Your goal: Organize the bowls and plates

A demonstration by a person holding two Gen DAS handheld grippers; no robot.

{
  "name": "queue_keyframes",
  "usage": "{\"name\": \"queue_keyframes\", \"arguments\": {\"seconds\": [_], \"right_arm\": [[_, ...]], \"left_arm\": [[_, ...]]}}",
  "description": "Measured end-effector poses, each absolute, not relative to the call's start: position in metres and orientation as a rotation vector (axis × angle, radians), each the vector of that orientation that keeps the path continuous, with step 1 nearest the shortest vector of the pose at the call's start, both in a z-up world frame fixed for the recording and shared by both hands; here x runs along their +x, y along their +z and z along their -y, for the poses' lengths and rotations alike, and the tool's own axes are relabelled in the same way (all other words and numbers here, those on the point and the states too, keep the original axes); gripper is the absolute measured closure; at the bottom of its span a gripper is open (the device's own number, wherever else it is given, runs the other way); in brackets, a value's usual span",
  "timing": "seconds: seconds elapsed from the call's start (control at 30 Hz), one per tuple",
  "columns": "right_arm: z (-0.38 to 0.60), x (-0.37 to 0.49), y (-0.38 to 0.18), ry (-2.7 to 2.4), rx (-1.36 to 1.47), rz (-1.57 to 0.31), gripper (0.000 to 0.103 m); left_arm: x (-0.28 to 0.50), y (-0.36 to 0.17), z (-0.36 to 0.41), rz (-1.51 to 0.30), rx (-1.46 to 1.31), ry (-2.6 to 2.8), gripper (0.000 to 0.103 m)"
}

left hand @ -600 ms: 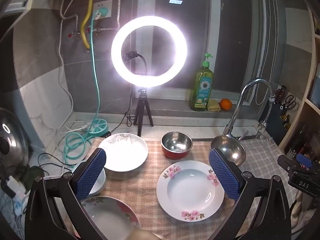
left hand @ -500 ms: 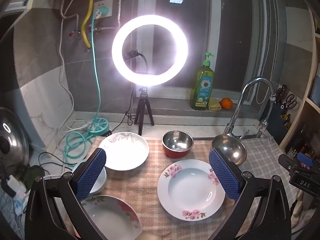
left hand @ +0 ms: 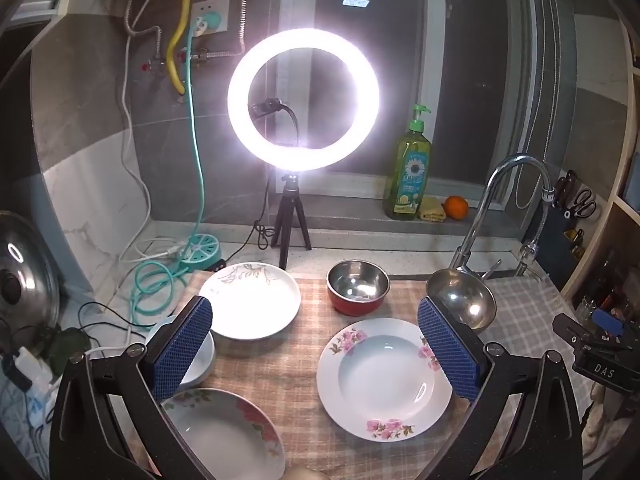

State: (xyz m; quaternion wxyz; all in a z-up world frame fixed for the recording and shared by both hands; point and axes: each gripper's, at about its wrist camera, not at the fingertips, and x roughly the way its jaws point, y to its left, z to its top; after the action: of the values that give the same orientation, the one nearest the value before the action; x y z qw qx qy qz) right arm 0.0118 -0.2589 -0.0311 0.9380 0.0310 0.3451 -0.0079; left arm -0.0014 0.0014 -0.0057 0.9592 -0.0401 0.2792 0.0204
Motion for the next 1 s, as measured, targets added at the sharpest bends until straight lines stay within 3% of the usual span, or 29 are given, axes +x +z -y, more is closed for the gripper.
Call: {"name": "queue_keyframes", "arguments": {"seconds": [1.0], "right_arm": [[0.263, 0.02, -0.029, -0.027, 0.079, -0.677, 0.001]], "left_arm": [[0.01, -0.008, -0.001, -0.571, -0.078, 0.028, 0.001]]}}
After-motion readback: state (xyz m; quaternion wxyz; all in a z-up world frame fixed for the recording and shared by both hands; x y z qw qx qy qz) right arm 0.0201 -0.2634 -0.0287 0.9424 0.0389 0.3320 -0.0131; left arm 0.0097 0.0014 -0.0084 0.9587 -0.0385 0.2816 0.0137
